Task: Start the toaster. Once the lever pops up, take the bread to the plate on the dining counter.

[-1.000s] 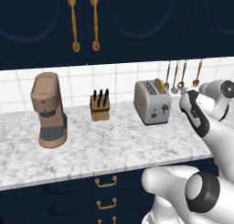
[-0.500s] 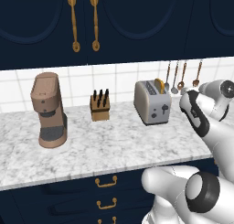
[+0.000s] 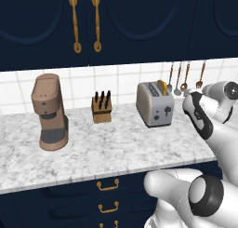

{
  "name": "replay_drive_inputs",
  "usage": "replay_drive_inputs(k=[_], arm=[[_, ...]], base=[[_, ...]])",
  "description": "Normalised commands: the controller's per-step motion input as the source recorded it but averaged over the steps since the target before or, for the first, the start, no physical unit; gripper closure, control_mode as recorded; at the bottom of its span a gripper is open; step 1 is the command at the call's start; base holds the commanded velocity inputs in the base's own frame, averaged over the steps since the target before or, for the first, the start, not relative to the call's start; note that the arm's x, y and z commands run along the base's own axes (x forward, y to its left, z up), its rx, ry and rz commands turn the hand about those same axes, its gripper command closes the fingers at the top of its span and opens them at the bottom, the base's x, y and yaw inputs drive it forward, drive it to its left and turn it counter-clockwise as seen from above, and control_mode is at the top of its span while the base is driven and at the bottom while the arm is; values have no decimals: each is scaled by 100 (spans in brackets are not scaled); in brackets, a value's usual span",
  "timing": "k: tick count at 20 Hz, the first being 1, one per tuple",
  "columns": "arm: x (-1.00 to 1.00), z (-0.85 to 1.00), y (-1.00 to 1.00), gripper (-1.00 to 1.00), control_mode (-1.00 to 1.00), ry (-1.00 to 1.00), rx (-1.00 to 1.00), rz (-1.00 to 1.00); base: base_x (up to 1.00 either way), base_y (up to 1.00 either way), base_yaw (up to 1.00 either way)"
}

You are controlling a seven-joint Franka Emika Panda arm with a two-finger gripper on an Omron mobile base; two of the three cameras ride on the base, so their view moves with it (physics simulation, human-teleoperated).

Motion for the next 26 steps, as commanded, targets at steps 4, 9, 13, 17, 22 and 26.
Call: replay_drive_inputs(k=[4,9,13,17,22,26], arm=[[0,0,0,-100,-100,0,0,0],[0,0,0,-100,-100,0,0,0],[0,0,0,-100,-100,0,0,0],[0,0,0,-100,-100,0,0,0],[0,0,0,-100,-100,0,0,0],[0,0,0,-100,-100,0,0,0]], base=[[0,0,0],[0,0,0],[0,0,0],[0,0,0],[0,0,0],[0,0,0]])
